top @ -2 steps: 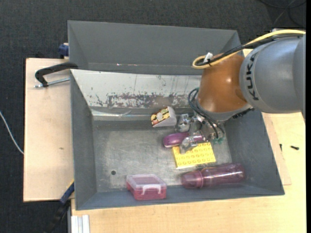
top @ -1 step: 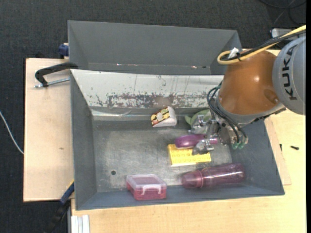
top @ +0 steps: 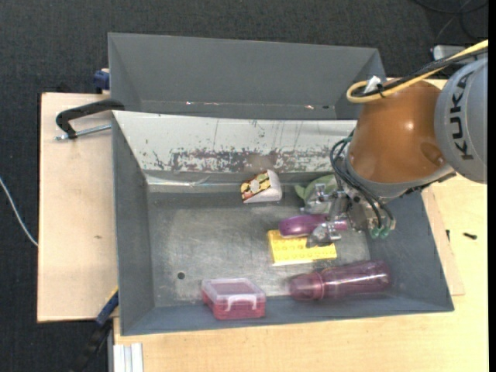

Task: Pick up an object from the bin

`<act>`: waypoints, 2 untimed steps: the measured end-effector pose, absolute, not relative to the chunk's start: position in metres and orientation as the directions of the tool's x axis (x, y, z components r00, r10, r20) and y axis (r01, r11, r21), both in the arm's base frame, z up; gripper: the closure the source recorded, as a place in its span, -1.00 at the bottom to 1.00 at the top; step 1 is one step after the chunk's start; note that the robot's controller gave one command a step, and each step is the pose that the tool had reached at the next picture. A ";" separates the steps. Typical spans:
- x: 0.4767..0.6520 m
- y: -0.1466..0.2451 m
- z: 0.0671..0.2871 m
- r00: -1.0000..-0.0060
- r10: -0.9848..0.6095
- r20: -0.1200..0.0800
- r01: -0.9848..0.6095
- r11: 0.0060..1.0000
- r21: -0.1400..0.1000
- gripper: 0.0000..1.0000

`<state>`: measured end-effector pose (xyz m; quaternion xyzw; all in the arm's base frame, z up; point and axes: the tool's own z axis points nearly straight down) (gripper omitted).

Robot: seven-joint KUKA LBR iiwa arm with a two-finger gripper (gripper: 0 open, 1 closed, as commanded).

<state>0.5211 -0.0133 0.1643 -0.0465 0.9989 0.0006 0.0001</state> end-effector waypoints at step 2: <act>0.521 -0.024 0.261 -0.996 -0.089 -0.001 -0.089 0.996 0.001 1.00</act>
Offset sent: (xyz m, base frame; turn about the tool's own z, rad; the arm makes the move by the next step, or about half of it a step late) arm -0.0050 -0.0093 0.0353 0.0147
